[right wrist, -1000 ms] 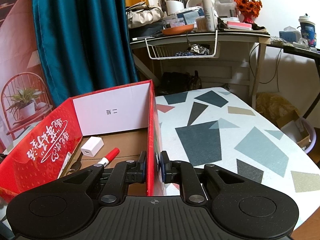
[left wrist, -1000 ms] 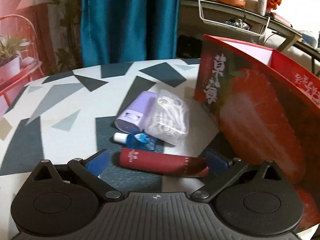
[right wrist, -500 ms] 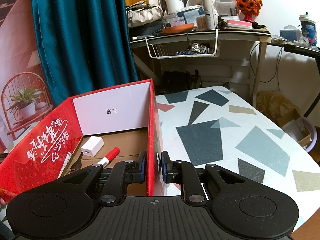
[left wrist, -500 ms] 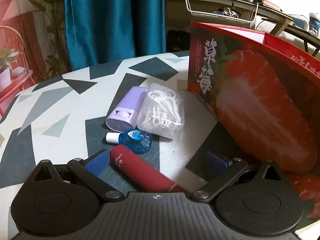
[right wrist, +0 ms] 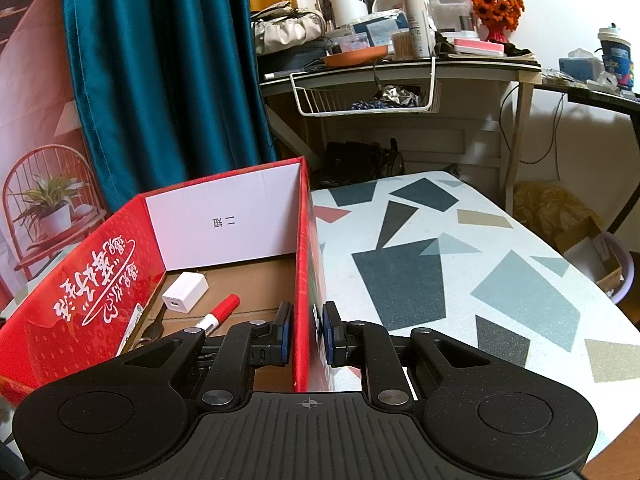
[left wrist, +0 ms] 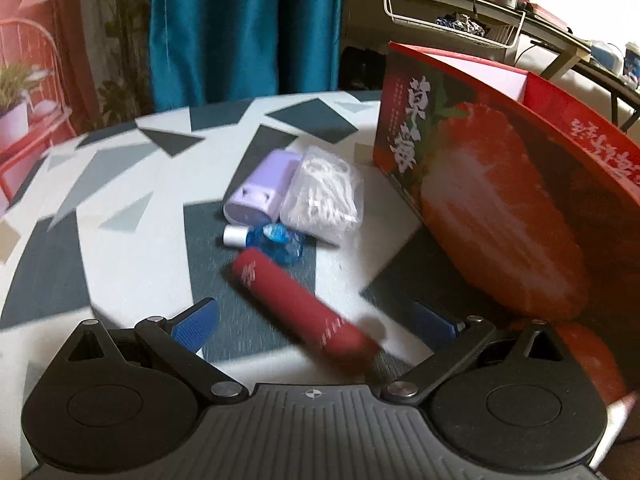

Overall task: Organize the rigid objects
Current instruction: 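Close the left gripper around the dark red tube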

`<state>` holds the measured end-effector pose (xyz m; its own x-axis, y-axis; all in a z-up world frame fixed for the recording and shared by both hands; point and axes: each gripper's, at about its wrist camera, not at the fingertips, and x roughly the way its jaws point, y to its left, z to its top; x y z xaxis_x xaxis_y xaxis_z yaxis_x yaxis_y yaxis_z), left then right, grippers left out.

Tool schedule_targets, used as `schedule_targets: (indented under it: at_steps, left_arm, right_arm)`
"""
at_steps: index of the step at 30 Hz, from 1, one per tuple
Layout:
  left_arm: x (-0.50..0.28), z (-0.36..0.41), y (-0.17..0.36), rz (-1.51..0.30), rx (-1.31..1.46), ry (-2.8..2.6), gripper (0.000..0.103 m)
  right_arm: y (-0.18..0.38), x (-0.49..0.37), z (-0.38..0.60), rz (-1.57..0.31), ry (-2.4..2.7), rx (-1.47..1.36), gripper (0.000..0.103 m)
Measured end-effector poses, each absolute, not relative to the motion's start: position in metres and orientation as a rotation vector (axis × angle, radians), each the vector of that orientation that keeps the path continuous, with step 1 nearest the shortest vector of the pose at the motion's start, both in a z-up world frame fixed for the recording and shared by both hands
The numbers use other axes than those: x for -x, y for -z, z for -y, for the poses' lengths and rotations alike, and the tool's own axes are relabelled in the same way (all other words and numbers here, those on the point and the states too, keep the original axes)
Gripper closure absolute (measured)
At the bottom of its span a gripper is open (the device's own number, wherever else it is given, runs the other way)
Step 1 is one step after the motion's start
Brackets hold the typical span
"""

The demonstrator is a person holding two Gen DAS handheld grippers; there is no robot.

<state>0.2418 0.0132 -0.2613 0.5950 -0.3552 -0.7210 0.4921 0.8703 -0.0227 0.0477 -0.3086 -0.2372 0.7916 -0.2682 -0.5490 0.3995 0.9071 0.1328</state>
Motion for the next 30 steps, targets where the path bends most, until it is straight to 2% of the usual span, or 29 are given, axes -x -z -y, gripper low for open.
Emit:
schedule_targets:
  at_steps: [4,6,8,11,16,18,20,22,30]
  left_arm:
    - [-0.225,-0.019,0.261,-0.811,-0.147,0.551,0.003]
    - [-0.22,-0.017,0.263,-0.809,-0.141,0.577,0.015]
    - [-0.218,-0.01,0.265,-0.816,-0.163,0.587,0.041]
    - [-0.217,0.0,0.269,-0.816,-0.184,0.606,0.045]
    - [-0.217,0.014,0.268,-0.761,-0.21,0.618,0.045]
    - [-0.219,0.019,0.266,-0.726,-0.231,0.614,0.04]
    - [-0.223,0.019,0.265,-0.695,-0.235,0.607,0.017]
    - [-0.227,0.018,0.263,-0.662,-0.257,0.576,0.008]
    - [-0.257,0.005,0.267,-0.684,-0.337,0.558,0.005]
  right_arm:
    - [0.238,-0.047,0.309,-0.547,0.365,-0.254,0.087]
    - [0.239,-0.047,0.309,-0.547,0.366,-0.256,0.087]
    - [0.239,-0.047,0.309,-0.549,0.366,-0.258,0.087]
    - [0.238,-0.046,0.308,-0.551,0.365,-0.251,0.087]
    - [0.236,-0.045,0.308,-0.55,0.366,-0.253,0.087]
    - [0.236,-0.045,0.308,-0.551,0.365,-0.253,0.087]
    - [0.236,-0.045,0.307,-0.55,0.364,-0.252,0.087]
    - [0.236,-0.045,0.308,-0.55,0.364,-0.253,0.087]
    - [0.236,-0.045,0.307,-0.551,0.366,-0.25,0.087]
